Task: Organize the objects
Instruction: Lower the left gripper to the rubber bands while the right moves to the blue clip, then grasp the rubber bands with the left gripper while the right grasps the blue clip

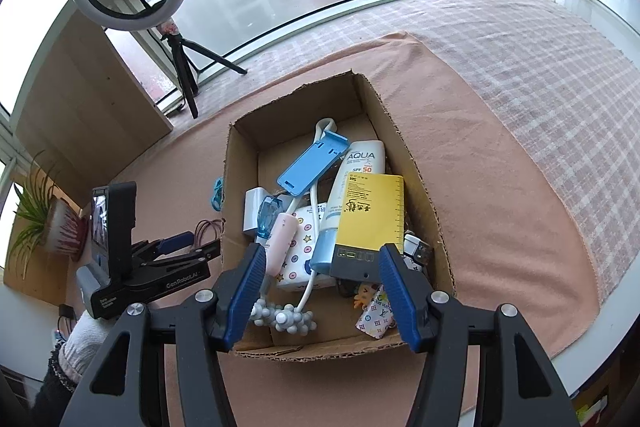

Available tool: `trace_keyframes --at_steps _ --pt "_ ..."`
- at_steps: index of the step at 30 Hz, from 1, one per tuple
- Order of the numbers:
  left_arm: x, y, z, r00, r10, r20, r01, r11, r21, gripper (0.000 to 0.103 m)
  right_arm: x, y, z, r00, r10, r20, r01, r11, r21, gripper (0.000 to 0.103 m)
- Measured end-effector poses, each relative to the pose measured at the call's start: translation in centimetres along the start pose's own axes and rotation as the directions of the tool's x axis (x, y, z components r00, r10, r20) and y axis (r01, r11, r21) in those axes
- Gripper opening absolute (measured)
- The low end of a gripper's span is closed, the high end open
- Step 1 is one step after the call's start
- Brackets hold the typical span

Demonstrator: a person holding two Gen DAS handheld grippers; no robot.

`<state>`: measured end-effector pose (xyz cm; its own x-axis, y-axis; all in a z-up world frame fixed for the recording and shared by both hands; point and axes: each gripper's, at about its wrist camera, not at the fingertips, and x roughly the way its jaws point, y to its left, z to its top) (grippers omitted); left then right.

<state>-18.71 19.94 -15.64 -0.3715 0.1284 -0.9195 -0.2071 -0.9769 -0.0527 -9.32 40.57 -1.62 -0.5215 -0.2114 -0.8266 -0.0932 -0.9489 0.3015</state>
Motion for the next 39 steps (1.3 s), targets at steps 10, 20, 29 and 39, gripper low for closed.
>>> trace_keyframes --at_steps 10,20,29,39 --pt "-0.6 2.8 -1.1 1.0 -0.017 0.007 0.017 0.999 -0.036 0.01 2.0 7.1 3.5 0.994 0.098 -0.041 -0.103 0.979 -0.174 0.055" --pt "-1.9 6.8 -3.6 1.0 -0.012 0.013 0.014 0.993 -0.115 0.006 8.2 12.7 6.0 0.97 0.132 -0.202 -0.182 0.951 -0.251 0.055" --pt "-2.9 10.0 -5.8 1.0 -0.013 0.014 0.015 0.983 -0.18 0.006 16.0 16.1 7.9 0.953 0.004 -0.304 -0.104 0.943 -0.315 0.035" --pt "-3.1 12.2 -6.8 1.0 -0.018 0.024 0.023 0.973 -0.23 0.005 21.5 18.2 8.3 0.924 -0.207 -0.321 0.058 0.906 -0.418 0.034"
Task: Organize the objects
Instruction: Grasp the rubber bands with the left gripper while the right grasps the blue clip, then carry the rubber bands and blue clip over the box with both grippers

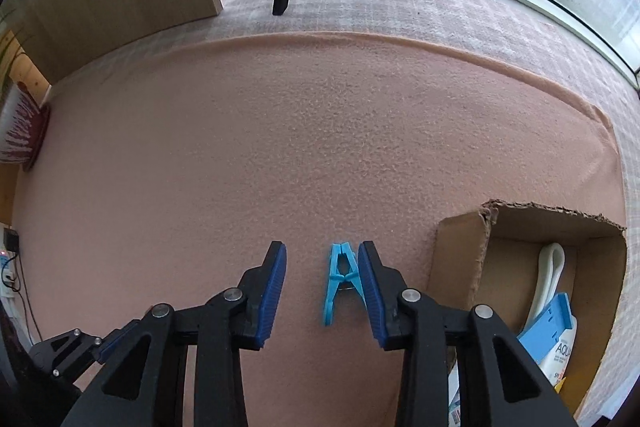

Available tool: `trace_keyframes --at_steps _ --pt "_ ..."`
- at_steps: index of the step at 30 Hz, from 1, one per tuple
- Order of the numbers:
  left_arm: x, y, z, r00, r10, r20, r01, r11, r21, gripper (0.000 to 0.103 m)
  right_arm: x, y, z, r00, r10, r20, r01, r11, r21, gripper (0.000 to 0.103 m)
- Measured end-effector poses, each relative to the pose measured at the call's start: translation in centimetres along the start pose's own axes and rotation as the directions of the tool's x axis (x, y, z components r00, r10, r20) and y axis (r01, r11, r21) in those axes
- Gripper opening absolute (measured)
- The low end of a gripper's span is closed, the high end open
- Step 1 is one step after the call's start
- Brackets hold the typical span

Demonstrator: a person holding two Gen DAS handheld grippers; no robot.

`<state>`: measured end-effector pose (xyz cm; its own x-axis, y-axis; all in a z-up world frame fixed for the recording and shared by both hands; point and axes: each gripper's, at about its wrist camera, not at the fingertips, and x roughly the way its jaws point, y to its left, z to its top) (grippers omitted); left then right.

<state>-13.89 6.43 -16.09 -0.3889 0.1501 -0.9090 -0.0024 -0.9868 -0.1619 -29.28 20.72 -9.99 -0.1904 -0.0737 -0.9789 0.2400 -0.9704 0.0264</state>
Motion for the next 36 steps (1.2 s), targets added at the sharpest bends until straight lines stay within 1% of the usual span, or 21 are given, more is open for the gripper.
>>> trace_keyframes --at_steps 3,8,11,12,13,14,17,23,27,31,36 --pt "0.0 0.3 -0.1 1.0 -0.004 0.002 0.004 1.0 -0.004 0.005 0.9 0.3 0.3 0.999 -0.031 -0.016 0.031 0.999 -0.012 0.034" --pt "0.0 0.6 0.0 1.0 -0.012 0.002 0.012 1.0 -0.004 0.004 2.0 0.4 0.3 0.998 -0.055 -0.045 0.054 0.998 -0.015 0.03" --pt "-0.2 0.9 -0.1 1.0 -0.02 0.003 0.02 1.0 -0.012 0.004 2.5 0.5 0.1 0.996 -0.062 -0.06 0.061 0.998 -0.023 0.026" --pt "-0.3 1.0 -0.1 1.0 -0.021 0.004 0.021 1.0 -0.014 0.004 2.6 0.5 0.1 0.996 -0.058 -0.06 0.056 0.998 -0.026 0.023" --pt "-0.3 1.2 0.0 1.0 -0.023 0.006 0.023 1.0 -0.017 0.004 2.5 0.5 0.1 0.997 -0.051 -0.062 0.05 0.998 -0.023 0.017" --pt "-0.4 1.3 0.0 1.0 -0.029 0.009 0.029 0.999 -0.023 0.003 2.4 0.4 -0.2 0.997 -0.046 -0.065 0.044 0.999 -0.022 0.015" --pt "-0.9 2.1 0.1 0.999 -0.047 0.017 0.048 0.998 -0.051 0.003 2.2 0.5 -0.4 0.998 -0.039 -0.054 0.037 0.999 -0.023 0.014" --pt "-2.2 3.1 0.2 0.997 -0.068 0.037 0.07 0.994 -0.081 0.003 0.9 0.0 -1.8 0.999 0.051 -0.004 -0.051 0.998 0.022 0.014" --pt "-3.5 3.4 0.0 0.995 -0.079 0.056 0.084 0.992 -0.093 0.003 -0.6 -0.1 -4.2 0.994 0.104 0.036 -0.106 0.994 0.038 0.014" --pt "-4.5 2.9 1.2 0.993 -0.086 0.083 0.092 0.993 -0.08 0.003 -3.3 -0.5 -6.5 0.983 0.159 0.092 -0.165 0.984 0.065 0.014" --pt "-5.8 1.5 2.6 0.987 -0.11 0.115 0.117 0.992 -0.056 0.003 -5.8 -1.6 -9.4 0.968 0.197 0.158 -0.216 0.97 0.109 0.014"
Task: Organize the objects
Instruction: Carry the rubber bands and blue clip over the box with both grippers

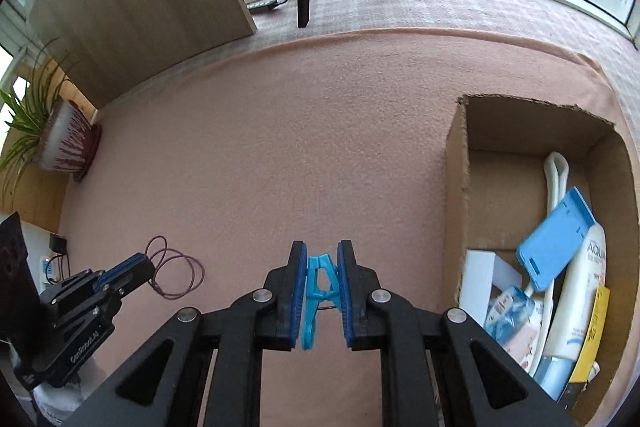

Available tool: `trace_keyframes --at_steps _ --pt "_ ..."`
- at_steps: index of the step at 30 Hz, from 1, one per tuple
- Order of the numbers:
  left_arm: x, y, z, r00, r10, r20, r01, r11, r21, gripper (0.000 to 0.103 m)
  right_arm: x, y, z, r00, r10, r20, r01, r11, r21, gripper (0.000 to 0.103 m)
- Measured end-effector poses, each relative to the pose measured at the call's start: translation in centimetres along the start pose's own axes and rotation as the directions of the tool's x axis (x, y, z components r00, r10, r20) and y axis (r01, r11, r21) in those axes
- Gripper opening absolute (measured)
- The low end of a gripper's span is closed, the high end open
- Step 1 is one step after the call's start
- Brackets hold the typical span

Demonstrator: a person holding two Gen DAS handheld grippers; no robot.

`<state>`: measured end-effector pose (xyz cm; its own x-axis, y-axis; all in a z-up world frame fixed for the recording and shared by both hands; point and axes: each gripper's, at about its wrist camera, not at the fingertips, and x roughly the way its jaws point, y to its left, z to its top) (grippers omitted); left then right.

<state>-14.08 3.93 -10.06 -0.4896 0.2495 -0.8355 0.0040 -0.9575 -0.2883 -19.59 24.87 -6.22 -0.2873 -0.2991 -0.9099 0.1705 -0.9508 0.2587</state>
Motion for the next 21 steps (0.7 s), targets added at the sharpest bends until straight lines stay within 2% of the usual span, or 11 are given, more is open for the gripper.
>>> trace_keyframes --at_steps 7,15,21 --pt "-0.7 -3.8 1.8 0.999 -0.04 0.031 0.038 0.998 0.05 0.003 -4.2 -2.9 -3.0 0.997 0.016 0.076 -0.023 0.996 0.081 0.014" --pt "-0.3 -10.3 3.9 0.995 -0.089 0.048 0.082 0.987 0.141 0.003 -7.4 -6.8 -5.0 0.99 -0.03 0.137 0.011 0.99 0.143 0.014" --pt "1.3 -15.4 5.4 0.993 -0.112 0.045 0.101 0.973 0.208 0.003 -9.4 -9.0 -6.9 0.985 -0.061 0.16 0.034 0.986 0.163 0.014"
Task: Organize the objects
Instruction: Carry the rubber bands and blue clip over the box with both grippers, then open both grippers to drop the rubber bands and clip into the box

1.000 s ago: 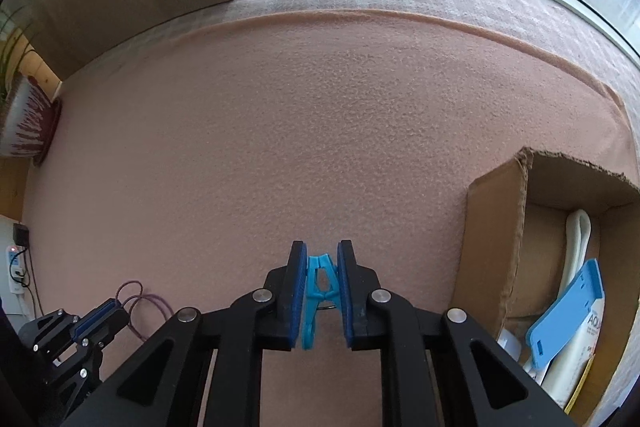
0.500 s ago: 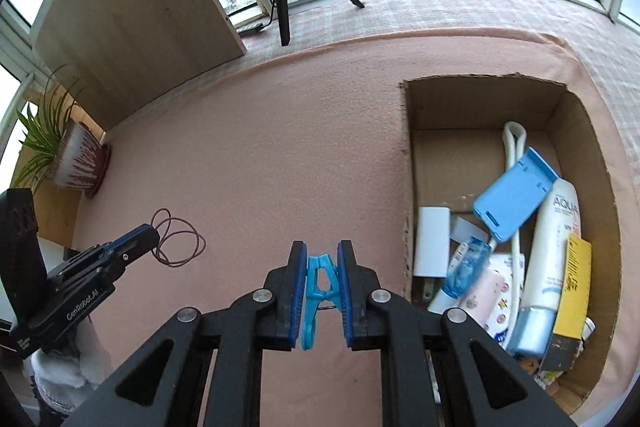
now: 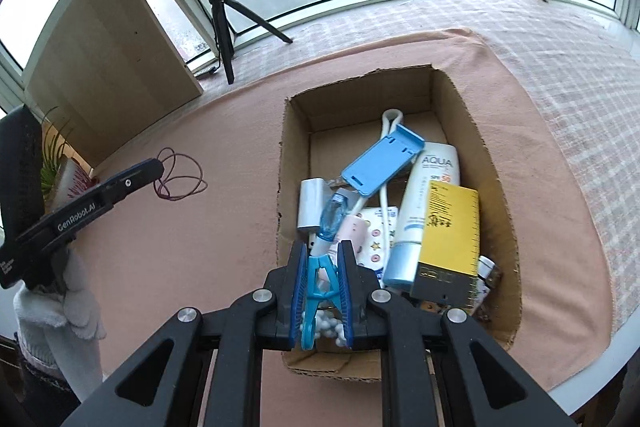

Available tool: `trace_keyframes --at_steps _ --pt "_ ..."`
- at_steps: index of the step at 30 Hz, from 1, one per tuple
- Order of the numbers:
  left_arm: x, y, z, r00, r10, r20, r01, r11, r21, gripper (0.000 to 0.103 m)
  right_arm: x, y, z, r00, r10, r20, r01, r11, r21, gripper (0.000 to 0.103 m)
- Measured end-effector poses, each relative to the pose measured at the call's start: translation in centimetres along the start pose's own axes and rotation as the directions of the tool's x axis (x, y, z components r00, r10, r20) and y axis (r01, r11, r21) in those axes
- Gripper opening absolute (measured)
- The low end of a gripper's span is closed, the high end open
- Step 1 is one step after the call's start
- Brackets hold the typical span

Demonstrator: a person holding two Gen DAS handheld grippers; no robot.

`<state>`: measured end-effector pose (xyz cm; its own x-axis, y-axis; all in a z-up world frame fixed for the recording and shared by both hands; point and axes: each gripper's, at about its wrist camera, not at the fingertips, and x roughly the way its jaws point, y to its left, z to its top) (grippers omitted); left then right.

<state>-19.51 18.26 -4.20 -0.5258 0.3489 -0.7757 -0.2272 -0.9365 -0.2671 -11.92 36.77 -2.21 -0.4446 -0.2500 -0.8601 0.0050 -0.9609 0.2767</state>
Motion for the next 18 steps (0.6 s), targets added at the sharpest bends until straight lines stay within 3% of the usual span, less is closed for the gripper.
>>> trace_keyframes --at_steps 10,18 --pt "5.1 -4.7 2.9 1.0 -0.003 -0.026 0.004 0.999 0.038 0.003 -1.4 -3.4 -1.1 1.0 0.025 0.002 -0.025 0.999 0.035 0.014" --pt "8.3 -7.0 3.8 0.998 0.007 -0.061 -0.004 0.999 0.054 0.003 -0.9 -3.8 -1.7 0.999 0.045 -0.015 -0.045 0.999 0.024 0.014"
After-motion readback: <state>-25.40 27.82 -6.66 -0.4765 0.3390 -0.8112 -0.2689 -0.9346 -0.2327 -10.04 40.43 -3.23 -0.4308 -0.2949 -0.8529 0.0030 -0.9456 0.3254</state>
